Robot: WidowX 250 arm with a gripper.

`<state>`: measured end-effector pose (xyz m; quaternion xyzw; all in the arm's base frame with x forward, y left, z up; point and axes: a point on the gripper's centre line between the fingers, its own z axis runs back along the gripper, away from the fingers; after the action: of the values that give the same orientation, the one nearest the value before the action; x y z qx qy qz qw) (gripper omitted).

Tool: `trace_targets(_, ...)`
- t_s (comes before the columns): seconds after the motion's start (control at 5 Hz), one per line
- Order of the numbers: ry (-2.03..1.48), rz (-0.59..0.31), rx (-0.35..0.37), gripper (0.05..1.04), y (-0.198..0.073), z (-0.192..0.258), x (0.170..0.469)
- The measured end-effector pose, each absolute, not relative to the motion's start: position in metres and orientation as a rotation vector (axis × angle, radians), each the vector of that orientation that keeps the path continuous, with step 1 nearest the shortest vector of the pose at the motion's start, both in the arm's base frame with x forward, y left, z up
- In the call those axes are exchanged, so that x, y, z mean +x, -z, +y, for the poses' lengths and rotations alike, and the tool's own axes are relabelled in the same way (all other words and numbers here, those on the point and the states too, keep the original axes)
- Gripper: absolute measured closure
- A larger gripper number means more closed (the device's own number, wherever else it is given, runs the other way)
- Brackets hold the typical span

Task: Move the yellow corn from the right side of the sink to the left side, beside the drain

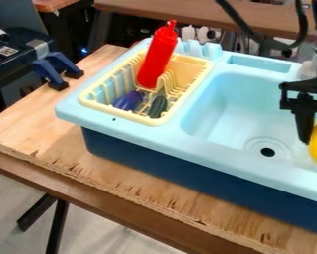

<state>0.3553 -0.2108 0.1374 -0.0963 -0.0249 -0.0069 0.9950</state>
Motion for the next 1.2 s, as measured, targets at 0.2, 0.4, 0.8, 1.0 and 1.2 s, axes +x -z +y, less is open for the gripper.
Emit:
trace_targets(0.2, 0.01, -0.026, -0.16, 0.412, -0.14, -0.196, 0.347)
trace_targets(0.4, 0.02, -0.026, -0.157, 0.412, -0.147, -0.182, 0.348)
trace_targets(0.8, 0.097, -0.051, -0.126, 0.412, -0.156, -0.157, 0.361)
trace_targets(1.0, 0.156, -0.091, -0.121, 0.412, -0.151, -0.145, 0.366)
trace_targets(1.2, 0.145, -0.094, -0.128, 0.412, -0.147, -0.13, 0.363)
